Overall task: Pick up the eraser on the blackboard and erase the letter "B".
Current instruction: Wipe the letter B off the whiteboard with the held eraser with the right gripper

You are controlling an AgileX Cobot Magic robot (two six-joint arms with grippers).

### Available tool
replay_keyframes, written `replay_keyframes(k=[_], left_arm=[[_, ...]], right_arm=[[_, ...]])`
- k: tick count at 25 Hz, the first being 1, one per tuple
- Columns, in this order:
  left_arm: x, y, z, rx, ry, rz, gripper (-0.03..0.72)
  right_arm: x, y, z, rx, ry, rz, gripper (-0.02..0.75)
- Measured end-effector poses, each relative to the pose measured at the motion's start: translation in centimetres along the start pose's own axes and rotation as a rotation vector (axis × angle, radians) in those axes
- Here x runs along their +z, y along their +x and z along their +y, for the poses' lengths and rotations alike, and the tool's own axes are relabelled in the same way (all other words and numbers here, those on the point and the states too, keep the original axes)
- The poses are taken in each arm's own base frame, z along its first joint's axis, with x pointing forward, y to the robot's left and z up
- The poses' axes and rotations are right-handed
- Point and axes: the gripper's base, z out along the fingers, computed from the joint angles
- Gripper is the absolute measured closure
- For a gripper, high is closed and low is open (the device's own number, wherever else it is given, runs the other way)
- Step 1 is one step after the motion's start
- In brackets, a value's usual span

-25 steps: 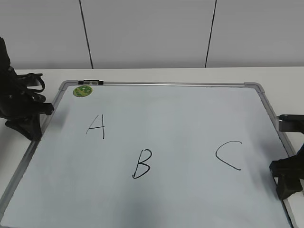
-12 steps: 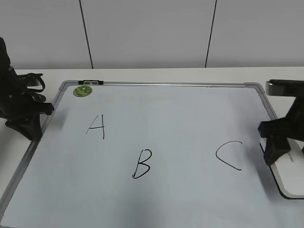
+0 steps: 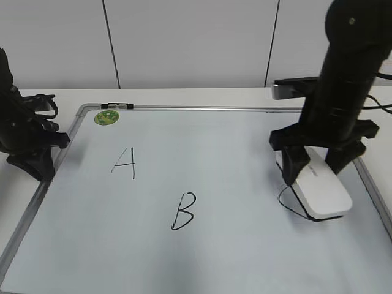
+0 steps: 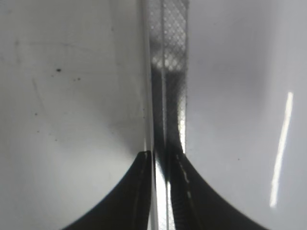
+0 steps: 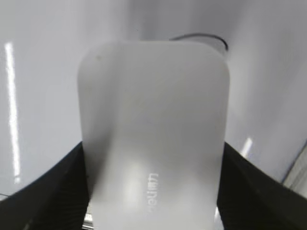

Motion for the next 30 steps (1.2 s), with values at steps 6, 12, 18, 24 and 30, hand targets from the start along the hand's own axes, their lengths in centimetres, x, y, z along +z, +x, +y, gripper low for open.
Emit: replay_keyframes(k=[6,12,18,24,30], left_arm=[[0.0,0.0,0.0,0.0,0.0,0.002,0.585],[0.0,0.0,0.0,0.0,0.0,0.002,0.582],[0.0,0.0,0.0,0.0,0.001,0.002,0.582],[0.0,0.0,0.0,-0.001,0.002,0.002,0.582],[0.0,0.0,0.0,-0.001,0.002,0.002,0.582]], right_arm=[[0.3,-3.5,4.3,-0.107,-0.002,-0.045,0.219],[2.2,-5.0,8.3,-0.194,0.0,-0.04,0.219],[4.3,-4.9,10.3,-0.241,0.009,0.008,0.219],[4.7,-4.9,11.7,-0.273,0.003,-0.028,0.22],[6.9,-5.5,12.1,-0.277,0.005,-0.028,0.22]])
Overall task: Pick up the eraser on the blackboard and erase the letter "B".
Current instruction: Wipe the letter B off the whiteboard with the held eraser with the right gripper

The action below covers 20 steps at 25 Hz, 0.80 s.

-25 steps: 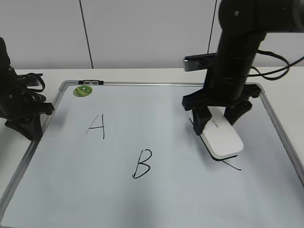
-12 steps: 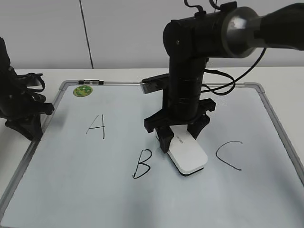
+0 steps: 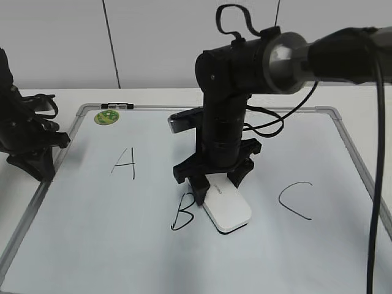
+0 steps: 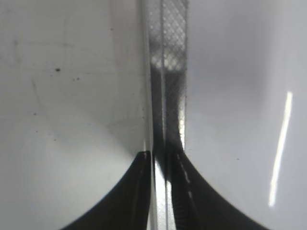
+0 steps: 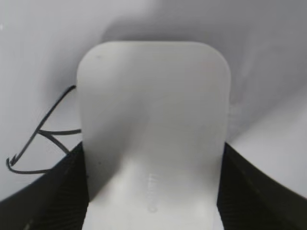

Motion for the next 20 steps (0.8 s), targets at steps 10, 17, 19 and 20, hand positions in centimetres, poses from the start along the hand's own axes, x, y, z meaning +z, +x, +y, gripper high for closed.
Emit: replay_keyframes(k=[10,17,19,20], left_arm=[[0.0,0.0,-0.03,-0.003,0.004,0.0,0.582],[0.0,0.0,-0.03,-0.003,0.004,0.0,0.582],[0.0,0.0,-0.03,-0.003,0.004,0.0,0.582],[0.0,0.0,-0.03,-0.003,0.004,0.0,0.581]], right_arm=[[0.38,-0.17,0.17,-0.001,0.004,0.002,0.22],[0.44,-0.07,0.73,-0.024,0.025,0.004,0.22],[0.45,-0.05,0.82,-0.027,0.025,0.004,0.22],[0.41,-0.08,0.83,-0.027,0.025,0.002,0.22]])
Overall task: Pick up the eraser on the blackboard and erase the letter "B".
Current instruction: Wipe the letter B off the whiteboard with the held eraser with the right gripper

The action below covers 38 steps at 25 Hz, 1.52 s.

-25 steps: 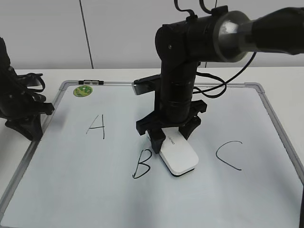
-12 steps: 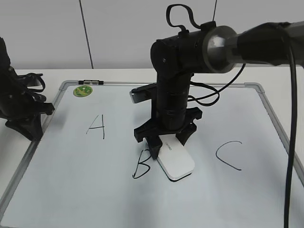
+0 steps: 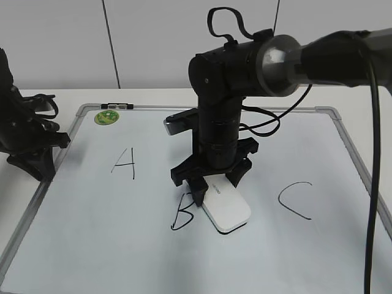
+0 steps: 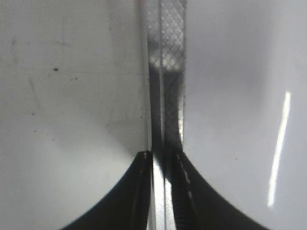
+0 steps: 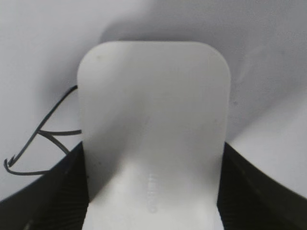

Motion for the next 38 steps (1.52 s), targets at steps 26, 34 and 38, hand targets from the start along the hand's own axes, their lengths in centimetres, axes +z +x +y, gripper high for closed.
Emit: replay_keyframes(k=[26,34,38], left_arm=[[-0.02,-0.02,0.02,-0.011,0.012,-0.002,0.58],[-0.02,-0.02,0.01,-0.012,0.013,-0.002,0.58],[-0.01,-0.02,0.01,-0.012,0.013,-0.001,0.58]], right_arm=[[-0.12,-0.04,0.02,0.001,-0.002,0.0,0.221],[-0.26,-0.47,0.35,0.007,-0.021,0.001,0.221],[-0.24,-0.5,0.39,0.006,-0.022,0.002,0.221]])
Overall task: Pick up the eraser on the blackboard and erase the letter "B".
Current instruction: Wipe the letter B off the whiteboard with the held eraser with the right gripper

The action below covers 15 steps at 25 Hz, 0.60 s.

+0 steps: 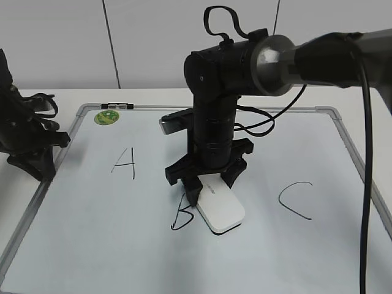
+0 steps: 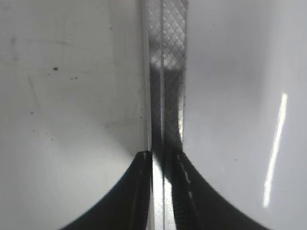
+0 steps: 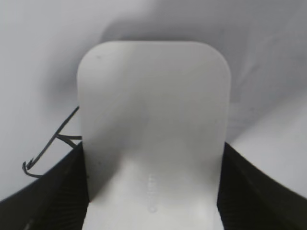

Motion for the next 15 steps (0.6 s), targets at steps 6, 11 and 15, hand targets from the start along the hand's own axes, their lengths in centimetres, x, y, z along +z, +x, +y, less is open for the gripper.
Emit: replay_keyframes(k=[6,11,15], left_arm=[[0.0,0.0,0.0,0.0,0.0,0.002,0.58],[0.0,0.0,0.0,0.0,0.0,0.002,0.58],[0.0,0.0,0.0,0.0,0.0,0.002,0.58]], right_arm=[[0.1,0.1,1.1,-0.025,0.0,0.002,0.221],[0.3,0.6,3.6,-0.081,-0.001,0.004,0.221],[0.3,0.9,5.1,-0.112,-0.008,0.005,0.221]])
